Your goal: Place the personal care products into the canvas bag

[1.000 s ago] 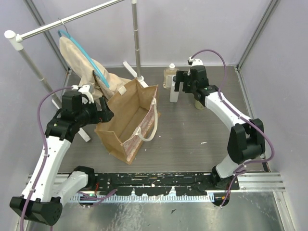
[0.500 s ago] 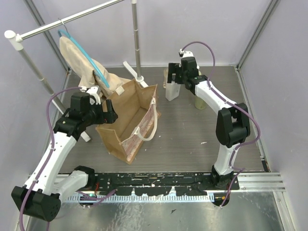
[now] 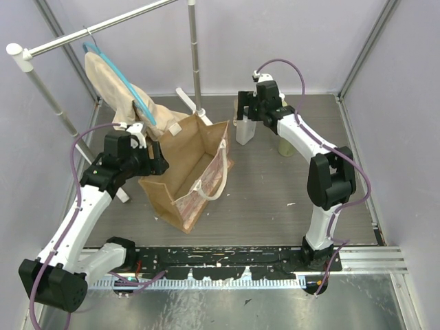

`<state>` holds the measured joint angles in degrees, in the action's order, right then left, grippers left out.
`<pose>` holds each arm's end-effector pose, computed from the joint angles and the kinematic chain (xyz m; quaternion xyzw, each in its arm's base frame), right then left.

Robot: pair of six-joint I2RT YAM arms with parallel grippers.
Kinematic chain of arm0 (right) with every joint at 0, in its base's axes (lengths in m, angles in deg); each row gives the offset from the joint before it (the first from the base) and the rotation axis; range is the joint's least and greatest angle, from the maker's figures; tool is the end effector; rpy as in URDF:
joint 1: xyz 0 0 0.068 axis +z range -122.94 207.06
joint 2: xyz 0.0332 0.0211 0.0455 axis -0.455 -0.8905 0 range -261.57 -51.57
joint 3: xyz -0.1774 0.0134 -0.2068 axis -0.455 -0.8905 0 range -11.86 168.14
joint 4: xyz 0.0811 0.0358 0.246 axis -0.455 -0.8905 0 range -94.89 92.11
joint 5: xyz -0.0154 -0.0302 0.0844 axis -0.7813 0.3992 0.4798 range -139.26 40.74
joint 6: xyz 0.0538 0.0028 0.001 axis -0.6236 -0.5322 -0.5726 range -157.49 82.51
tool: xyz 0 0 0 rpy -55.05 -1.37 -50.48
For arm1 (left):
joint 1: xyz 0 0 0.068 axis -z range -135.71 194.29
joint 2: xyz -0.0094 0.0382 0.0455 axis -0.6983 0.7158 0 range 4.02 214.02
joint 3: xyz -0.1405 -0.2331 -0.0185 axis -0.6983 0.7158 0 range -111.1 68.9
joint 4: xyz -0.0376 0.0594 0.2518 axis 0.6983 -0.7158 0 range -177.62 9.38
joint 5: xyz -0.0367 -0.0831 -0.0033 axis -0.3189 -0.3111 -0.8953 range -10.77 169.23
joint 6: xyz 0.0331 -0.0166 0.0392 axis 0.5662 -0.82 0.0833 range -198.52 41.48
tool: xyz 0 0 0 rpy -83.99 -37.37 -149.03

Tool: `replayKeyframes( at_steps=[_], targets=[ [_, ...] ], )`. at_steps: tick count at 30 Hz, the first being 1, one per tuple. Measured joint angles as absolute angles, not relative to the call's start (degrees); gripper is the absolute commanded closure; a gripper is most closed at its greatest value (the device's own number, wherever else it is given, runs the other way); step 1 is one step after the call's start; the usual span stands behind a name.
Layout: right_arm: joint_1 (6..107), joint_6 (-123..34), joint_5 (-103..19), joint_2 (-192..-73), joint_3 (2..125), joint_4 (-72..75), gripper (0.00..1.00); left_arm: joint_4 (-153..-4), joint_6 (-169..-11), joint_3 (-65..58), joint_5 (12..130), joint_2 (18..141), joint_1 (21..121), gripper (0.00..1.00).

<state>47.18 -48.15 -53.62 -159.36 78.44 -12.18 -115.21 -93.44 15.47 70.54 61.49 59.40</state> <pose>0.4193 0.1507 0.2908 -0.0535 0.8716 0.0969 0.4776 0.2032 -0.0604 0.3106 0.0344 0.8985 -0.1778 0.3998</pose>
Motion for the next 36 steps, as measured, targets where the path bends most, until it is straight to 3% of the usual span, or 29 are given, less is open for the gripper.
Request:
replayKeyframes(
  at_steps=[3,6,9,22,36],
  targets=[
    [47.4,-48.2,-53.1,-159.4,78.5,-12.9,0.00,-115.2,-93.3,15.6,70.5,61.5,59.4,0.50],
    [47.9,-48.7,-53.2,-159.3,78.1,-13.7,0.00,-115.2,-93.2,15.6,70.1,61.5,59.4,0.80],
    [48.2,-50.7,-53.9,-158.8,76.6,-14.3,0.00,-115.2,-93.2,15.6,69.6,61.6,59.4,0.99],
    [53.0,-66.5,-64.0,-157.0,72.5,-9.8,0.00,-115.5,-93.6,15.6,69.0,60.8,59.4,1.00],
    [55.9,-70.6,-77.4,-160.9,73.1,-8.2,0.00,-115.6,-93.8,15.8,68.1,60.2,59.4,1.00]
  ],
)
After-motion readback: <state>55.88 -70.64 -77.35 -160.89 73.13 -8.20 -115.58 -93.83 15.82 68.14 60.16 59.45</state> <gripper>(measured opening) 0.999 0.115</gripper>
